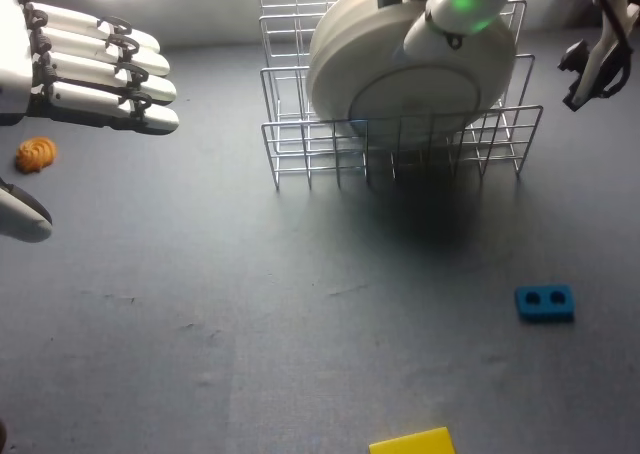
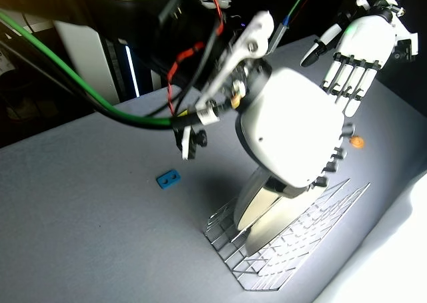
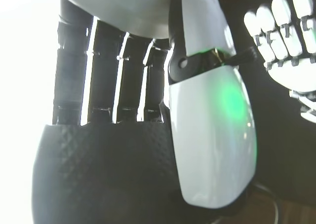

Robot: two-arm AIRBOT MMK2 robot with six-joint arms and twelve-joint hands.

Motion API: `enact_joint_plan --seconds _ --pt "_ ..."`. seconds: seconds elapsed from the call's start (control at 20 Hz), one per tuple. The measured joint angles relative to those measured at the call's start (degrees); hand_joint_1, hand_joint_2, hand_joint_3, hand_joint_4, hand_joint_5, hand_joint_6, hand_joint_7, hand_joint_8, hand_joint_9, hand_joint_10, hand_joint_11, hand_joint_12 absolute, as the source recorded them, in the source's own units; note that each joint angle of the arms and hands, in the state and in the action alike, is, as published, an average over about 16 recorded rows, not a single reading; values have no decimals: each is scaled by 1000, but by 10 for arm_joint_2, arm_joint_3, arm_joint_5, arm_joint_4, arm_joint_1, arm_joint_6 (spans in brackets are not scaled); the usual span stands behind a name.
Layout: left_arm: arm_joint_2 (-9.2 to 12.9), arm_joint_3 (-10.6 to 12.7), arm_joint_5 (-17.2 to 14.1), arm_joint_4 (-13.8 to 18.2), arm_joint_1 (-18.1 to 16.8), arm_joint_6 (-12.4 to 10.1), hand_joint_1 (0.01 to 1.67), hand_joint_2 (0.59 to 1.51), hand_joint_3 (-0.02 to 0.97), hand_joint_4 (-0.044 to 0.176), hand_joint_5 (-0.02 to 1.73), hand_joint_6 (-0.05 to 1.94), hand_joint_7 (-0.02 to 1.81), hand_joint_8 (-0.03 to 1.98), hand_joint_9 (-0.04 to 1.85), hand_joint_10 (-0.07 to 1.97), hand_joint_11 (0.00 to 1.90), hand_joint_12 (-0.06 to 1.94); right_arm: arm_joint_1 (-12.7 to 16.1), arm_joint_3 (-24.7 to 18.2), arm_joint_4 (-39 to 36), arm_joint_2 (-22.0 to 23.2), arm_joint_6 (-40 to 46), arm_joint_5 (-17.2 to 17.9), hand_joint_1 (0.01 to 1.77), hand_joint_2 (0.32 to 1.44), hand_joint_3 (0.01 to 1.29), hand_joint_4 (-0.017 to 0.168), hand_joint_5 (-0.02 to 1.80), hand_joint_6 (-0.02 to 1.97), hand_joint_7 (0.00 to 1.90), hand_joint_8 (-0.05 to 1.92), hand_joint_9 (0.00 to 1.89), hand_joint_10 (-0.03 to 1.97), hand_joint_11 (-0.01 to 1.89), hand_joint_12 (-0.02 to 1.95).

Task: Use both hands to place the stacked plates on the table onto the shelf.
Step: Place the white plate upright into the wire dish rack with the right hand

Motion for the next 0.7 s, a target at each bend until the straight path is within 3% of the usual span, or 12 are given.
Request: enact_joint_plan --seconds 0.15,0.35,0.5,0.7 --pt "0 -1 -1 0 0 1 22 1158 11 0 74 18 31 13 23 -56 21 -7 -17 19 -2 -11 4 12 1295 974 13 -7 887 834 1132 683 1242 431 1068 873" --pt "0 -4 -2 0 -1 3 22 1160 10 0 73 18 31 14 24 -56 22 -7 -33 34 -5 -18 7 28 1226 992 13 -5 869 628 1111 500 1223 264 992 913" --pt "0 -10 -5 1 -1 6 21 1162 10 0 72 18 30 13 25 -55 23 -7 -35 36 -7 -15 6 38 1154 1002 13 -4 842 478 1079 361 1187 136 912 944" --pt "0 -22 -15 1 -1 10 21 1164 10 -1 68 18 28 14 24 -55 23 -7 -25 22 -10 2 -12 43 1046 1017 13 -3 790 273 1004 212 1088 114 793 997"
